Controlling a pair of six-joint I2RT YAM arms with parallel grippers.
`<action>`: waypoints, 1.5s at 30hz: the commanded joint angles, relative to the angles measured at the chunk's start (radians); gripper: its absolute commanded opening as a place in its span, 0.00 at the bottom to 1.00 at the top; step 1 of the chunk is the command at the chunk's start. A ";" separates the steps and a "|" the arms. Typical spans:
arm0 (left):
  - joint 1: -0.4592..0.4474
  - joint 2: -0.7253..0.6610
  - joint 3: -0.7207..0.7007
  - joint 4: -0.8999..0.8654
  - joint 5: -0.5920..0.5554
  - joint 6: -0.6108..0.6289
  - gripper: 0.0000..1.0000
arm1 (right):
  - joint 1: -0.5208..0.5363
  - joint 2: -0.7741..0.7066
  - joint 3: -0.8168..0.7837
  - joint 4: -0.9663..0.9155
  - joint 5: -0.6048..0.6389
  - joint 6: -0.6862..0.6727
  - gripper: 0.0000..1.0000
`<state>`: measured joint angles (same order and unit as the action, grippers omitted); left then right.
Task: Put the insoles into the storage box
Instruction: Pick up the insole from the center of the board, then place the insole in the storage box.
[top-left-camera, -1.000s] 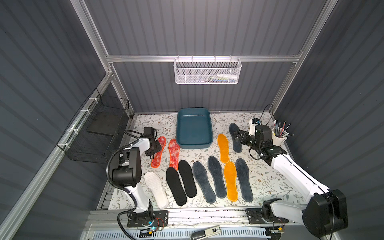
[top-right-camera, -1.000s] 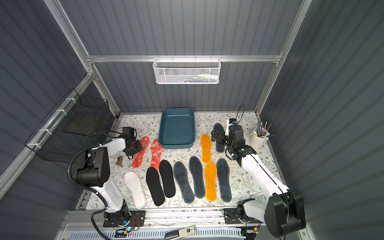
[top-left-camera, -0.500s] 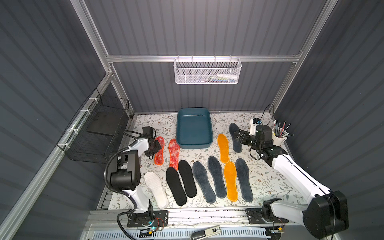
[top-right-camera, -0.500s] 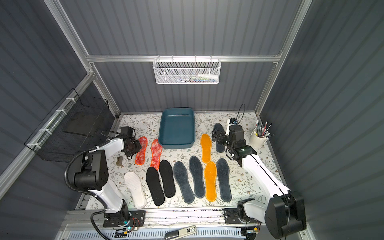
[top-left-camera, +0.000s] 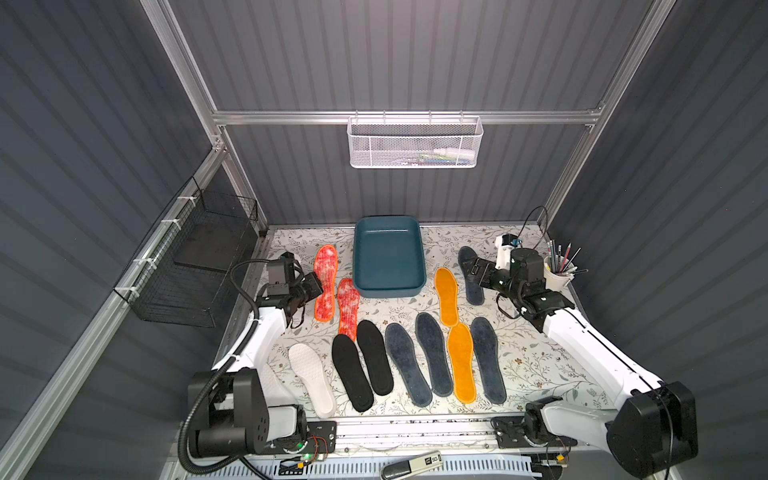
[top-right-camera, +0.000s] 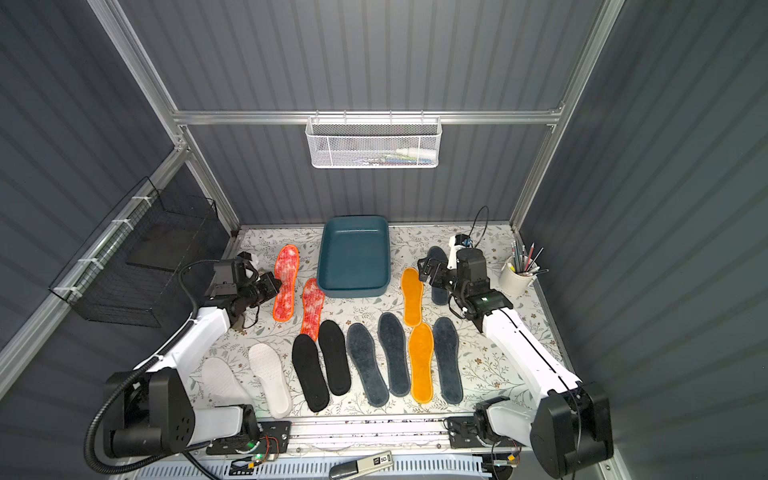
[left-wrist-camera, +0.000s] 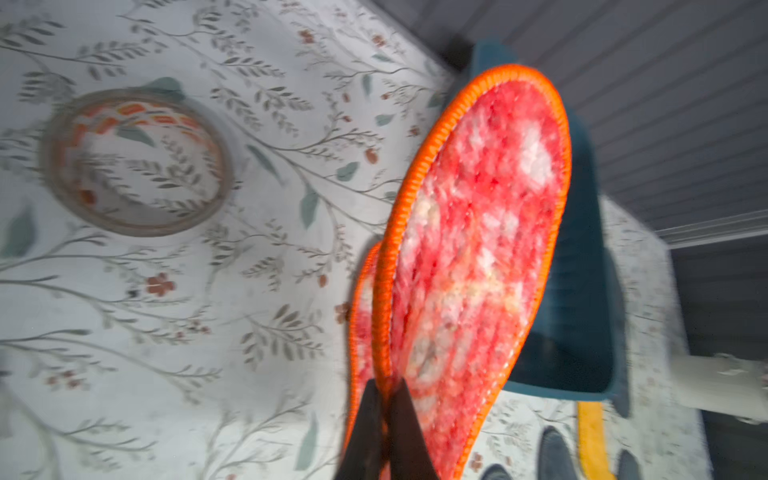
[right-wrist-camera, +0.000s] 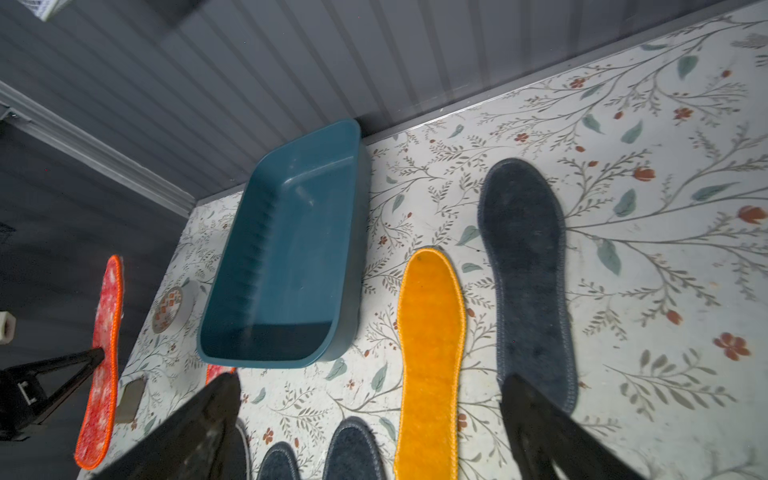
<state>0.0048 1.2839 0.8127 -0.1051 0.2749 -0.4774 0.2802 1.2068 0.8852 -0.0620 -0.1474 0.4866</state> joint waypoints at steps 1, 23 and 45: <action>-0.014 -0.053 -0.045 0.204 0.139 -0.088 0.00 | 0.050 0.024 0.034 0.063 -0.064 0.019 0.99; -0.326 0.053 -0.103 0.565 0.030 -0.339 0.00 | 0.383 0.284 0.195 0.360 -0.246 0.128 0.65; -0.332 0.052 -0.103 0.596 0.110 -0.339 0.00 | 0.428 0.530 0.401 0.311 -0.237 0.138 0.39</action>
<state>-0.3222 1.3399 0.7170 0.4652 0.3576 -0.8089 0.6971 1.7180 1.2526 0.2539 -0.3710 0.6220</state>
